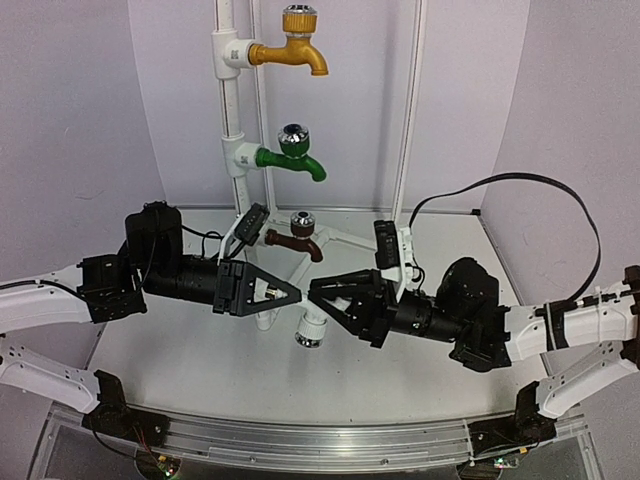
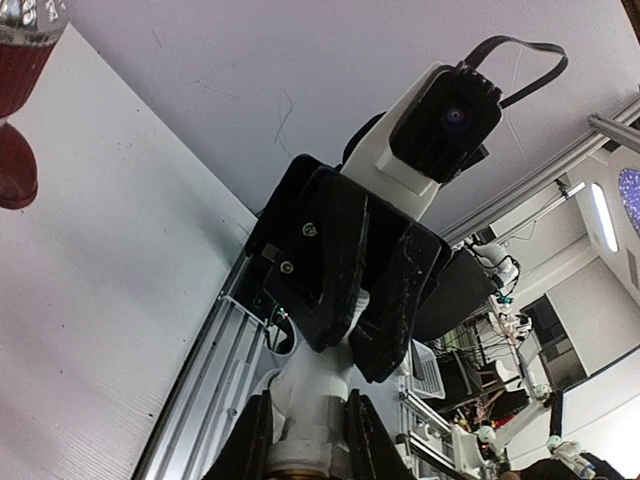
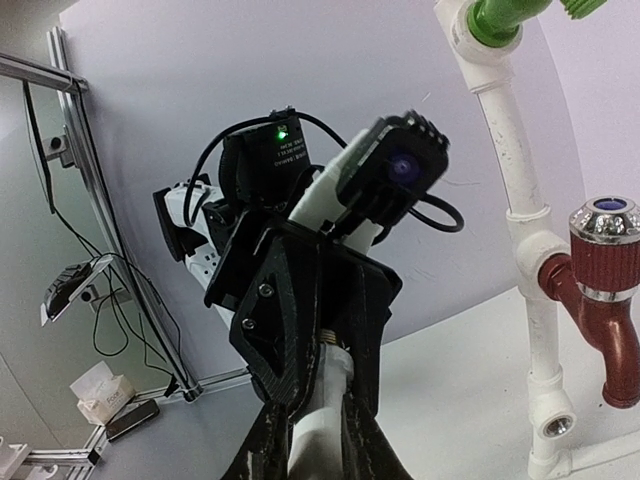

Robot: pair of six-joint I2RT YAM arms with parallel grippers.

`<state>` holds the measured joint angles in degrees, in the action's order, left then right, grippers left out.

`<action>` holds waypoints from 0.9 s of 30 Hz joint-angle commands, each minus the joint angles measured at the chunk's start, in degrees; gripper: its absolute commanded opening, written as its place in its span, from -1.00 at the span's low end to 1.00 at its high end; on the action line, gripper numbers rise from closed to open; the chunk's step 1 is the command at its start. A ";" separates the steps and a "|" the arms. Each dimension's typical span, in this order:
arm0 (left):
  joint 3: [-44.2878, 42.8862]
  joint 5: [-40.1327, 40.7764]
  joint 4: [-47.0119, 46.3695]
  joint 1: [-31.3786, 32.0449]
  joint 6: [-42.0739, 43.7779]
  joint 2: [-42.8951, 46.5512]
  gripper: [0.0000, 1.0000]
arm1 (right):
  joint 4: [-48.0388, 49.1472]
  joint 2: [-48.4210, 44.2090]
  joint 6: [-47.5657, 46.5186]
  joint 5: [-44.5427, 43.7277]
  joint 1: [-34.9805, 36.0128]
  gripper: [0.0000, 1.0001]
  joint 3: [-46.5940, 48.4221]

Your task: Install the water faucets

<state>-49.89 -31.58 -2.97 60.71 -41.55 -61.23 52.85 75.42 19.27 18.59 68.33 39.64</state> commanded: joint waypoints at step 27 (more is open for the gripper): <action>-2.79 5.42 0.23 0.11 3.97 2.52 -1.00 | -16.07 2.26 9.91 5.16 -0.36 -0.10 10.10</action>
<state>-49.91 -26.39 -0.92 60.75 -37.72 -60.47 31.28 76.75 27.66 20.52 68.06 47.35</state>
